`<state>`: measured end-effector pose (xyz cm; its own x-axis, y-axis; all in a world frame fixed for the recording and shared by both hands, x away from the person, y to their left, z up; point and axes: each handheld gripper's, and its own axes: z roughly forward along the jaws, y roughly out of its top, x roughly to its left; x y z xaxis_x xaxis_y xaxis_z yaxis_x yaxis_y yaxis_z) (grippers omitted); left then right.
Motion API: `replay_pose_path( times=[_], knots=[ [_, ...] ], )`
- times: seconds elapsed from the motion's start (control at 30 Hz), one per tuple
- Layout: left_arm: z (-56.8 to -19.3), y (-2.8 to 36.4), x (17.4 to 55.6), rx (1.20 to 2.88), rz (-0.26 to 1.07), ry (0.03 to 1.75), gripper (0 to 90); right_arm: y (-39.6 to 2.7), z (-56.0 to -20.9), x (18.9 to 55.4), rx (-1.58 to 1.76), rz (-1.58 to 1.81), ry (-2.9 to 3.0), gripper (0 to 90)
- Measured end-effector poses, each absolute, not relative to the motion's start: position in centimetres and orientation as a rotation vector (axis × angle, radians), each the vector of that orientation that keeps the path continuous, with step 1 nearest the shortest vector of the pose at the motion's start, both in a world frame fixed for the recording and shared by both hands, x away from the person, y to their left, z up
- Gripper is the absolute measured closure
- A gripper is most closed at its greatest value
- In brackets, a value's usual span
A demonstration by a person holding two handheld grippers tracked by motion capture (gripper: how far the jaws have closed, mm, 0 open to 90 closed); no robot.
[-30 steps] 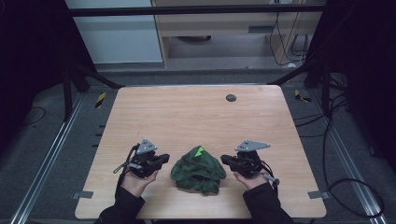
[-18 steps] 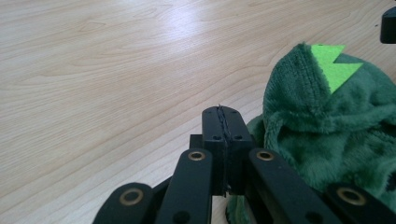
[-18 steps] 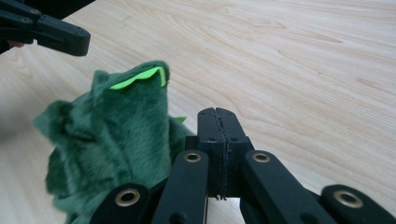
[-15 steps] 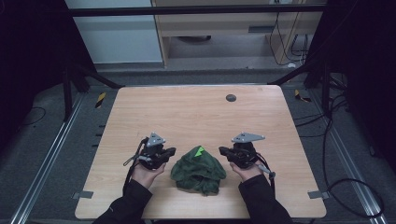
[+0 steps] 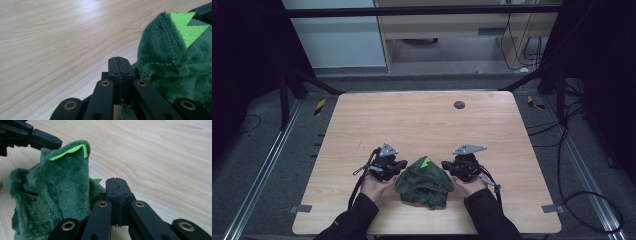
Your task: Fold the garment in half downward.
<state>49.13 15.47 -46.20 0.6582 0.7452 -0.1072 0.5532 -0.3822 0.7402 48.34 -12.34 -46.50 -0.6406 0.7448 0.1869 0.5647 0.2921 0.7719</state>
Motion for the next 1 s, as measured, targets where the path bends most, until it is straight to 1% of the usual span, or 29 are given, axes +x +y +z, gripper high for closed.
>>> replay_pose_path(
  times=[0.43,0.7,1.0],
  knots=[
    [-45.7,15.2,48.2,2.083,0.271,0.96,89.8,-11.5,-46.4,47.6,1.156,1.296,2.39,89.7],
    [-45.1,15.5,46.8,2.094,0.242,0.911,89.7,-11.4,-46.0,46.6,1.116,1.324,2.409,89.7],
    [-45.0,15.9,45.8,2.097,0.219,0.902,89.7,-11.3,-45.8,45.7,1.098,1.338,2.423,89.7]
  ],
)
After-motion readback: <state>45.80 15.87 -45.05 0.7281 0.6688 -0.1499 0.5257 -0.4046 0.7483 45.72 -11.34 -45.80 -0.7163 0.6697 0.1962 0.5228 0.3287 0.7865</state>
